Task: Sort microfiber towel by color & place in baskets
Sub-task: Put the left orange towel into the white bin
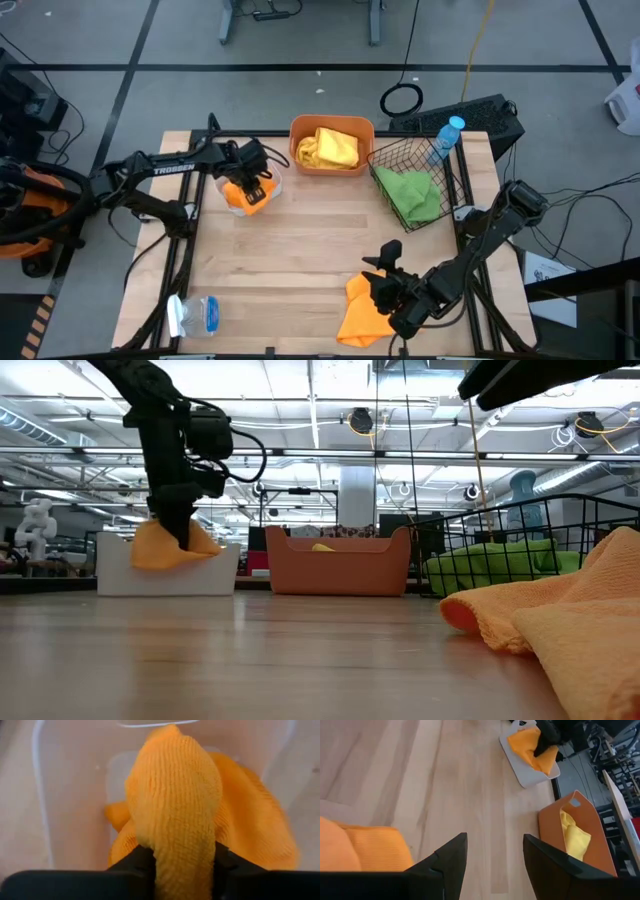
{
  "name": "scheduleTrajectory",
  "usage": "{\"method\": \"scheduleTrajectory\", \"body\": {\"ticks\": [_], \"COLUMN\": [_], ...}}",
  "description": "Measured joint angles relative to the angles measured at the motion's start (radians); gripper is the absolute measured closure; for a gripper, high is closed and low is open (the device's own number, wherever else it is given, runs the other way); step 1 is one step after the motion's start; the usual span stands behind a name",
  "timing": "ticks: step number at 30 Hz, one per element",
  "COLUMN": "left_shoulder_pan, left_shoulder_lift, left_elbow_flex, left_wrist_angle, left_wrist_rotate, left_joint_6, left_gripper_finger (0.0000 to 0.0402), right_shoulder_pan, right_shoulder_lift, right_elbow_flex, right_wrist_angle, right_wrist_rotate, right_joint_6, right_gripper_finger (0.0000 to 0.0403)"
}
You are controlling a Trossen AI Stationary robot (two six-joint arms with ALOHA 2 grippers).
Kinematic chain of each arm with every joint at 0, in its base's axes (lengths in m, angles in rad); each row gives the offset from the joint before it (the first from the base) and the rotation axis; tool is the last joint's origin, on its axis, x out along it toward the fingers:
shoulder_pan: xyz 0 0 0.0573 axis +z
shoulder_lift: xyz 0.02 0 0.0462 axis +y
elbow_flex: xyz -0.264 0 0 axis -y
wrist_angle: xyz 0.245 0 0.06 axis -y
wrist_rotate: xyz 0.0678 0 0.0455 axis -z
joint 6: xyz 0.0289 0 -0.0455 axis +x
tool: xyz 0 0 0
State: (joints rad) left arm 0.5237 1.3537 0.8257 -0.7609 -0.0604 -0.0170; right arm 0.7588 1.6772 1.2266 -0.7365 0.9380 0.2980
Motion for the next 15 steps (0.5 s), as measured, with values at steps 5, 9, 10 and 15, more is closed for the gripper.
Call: {"method": "scheduleTrajectory", "body": {"ticks": [5, 9, 10, 15], "left_shoulder_pan": [0.000, -0.001, -0.002, -0.002], "left_shoulder_lift": [0.005, 0.028, 0.029, 0.011], "left_elbow_flex": [0.000, 0.001, 0.001, 0.001], "left_wrist_angle": [-0.003, -0.019, -0.018, -0.018], "left_wrist_rotate": [-0.130, -0.154, -0.151, -0.186], "left_joint_6": [-0.002, -0.003, -0.003, -0.003], "left_gripper_finger": [0.0244, 0.0210, 0.0203, 0.0162], "right_shoulder_pan": [-0.018, -0.035, -0.041, -0.058], "right_shoulder_lift": [0.000, 0.000, 0.000, 0.000], "right_elbow_flex": [0.000, 0.000, 0.000, 0.000], "right_wrist_angle": [-0.004, -0.004, -0.004, -0.003], "right_wrist_rotate": [-0.001, -0.001, -0.001, -0.002], "right_joint_6": [-0.004, -0.017, -0.020, -0.022], "right_gripper_finger": [0.0221, 0.0220, 0.0220, 0.0220]}}
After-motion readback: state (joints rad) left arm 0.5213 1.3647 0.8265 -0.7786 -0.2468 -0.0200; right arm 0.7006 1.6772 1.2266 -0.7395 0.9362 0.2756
